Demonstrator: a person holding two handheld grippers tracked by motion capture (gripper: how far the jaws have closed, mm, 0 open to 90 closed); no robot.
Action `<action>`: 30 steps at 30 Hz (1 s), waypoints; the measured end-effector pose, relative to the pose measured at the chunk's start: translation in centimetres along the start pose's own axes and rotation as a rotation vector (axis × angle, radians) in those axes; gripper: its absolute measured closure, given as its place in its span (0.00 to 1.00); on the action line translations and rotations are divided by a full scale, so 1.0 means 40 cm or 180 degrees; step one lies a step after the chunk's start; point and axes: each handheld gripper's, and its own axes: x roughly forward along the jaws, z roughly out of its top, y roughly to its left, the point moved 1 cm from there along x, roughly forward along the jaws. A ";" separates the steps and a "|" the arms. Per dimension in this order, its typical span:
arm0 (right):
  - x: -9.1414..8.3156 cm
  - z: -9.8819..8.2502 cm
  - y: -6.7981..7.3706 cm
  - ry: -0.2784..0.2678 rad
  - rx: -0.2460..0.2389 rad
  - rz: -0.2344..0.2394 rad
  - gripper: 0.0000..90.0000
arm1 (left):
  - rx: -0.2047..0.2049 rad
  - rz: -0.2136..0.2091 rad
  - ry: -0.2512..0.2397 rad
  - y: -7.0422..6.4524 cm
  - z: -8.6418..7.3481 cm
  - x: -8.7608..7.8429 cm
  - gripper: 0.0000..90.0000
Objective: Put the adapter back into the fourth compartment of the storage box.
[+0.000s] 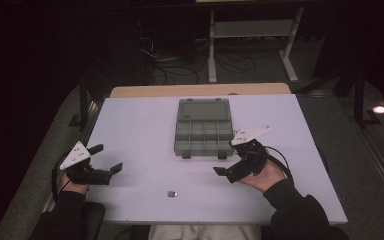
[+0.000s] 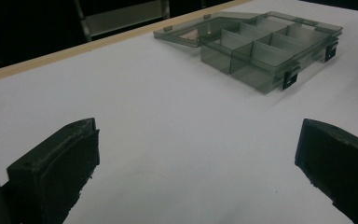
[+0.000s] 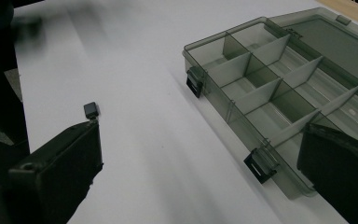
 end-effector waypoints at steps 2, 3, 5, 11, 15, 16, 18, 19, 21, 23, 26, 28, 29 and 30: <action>0.006 0.002 0.003 0.0016 -0.0009 0.0018 0.00 | 0.0001 -0.0001 0.0001 0.001 0.000 0.000 0.00; 0.006 0.002 0.003 0.0016 -0.0009 0.0018 0.00 | 0.0001 -0.0001 0.0001 0.001 0.000 0.000 0.00; 0.011 0.004 0.005 0.0029 -0.0015 0.0036 0.00 | -0.0001 0.0000 -0.0001 0.000 0.000 0.000 0.00; 0.016 0.005 0.008 0.0045 -0.0032 0.0058 0.00 | 0.0003 0.0002 0.0001 0.001 0.000 0.000 0.00; 0.021 0.008 0.012 0.0052 -0.0050 0.0075 0.00 | -0.0001 0.0007 0.0002 0.000 0.000 0.000 0.00; 0.024 0.009 0.013 0.0050 -0.0059 0.0085 0.00 | 0.0002 0.0007 0.0002 0.000 0.000 0.000 0.00; 0.027 0.010 0.016 0.0061 -0.0062 0.0093 0.00 | 0.0000 0.0006 0.0001 0.000 0.000 0.000 0.00; 0.030 0.011 0.018 0.0065 -0.0074 0.0101 0.00 | 0.0000 0.0006 0.0001 0.000 0.000 0.000 0.00; 0.035 0.012 0.022 0.0077 -0.0085 0.0117 0.00 | -0.0001 0.0006 0.0002 0.000 0.000 0.000 0.00; 0.038 0.013 0.025 0.0081 -0.0096 0.0124 0.00 | 0.0001 0.0007 0.0000 0.000 0.000 0.000 0.00; 0.045 0.016 0.031 0.0093 -0.0117 0.0149 0.00 | 0.0000 0.0008 -0.0001 0.000 0.000 -0.001 0.00; 0.050 0.019 0.036 0.0099 -0.0131 0.0166 0.00 | 0.0000 0.0008 -0.0006 0.000 0.000 -0.001 0.00; 0.050 0.019 0.036 0.0099 -0.0131 0.0166 0.00 | 0.0000 0.0008 -0.0006 0.000 0.000 -0.001 0.00; 0.058 0.023 0.043 0.0111 -0.0161 0.0194 0.00 | -0.0006 0.0008 -0.0008 0.000 0.000 -0.001 0.00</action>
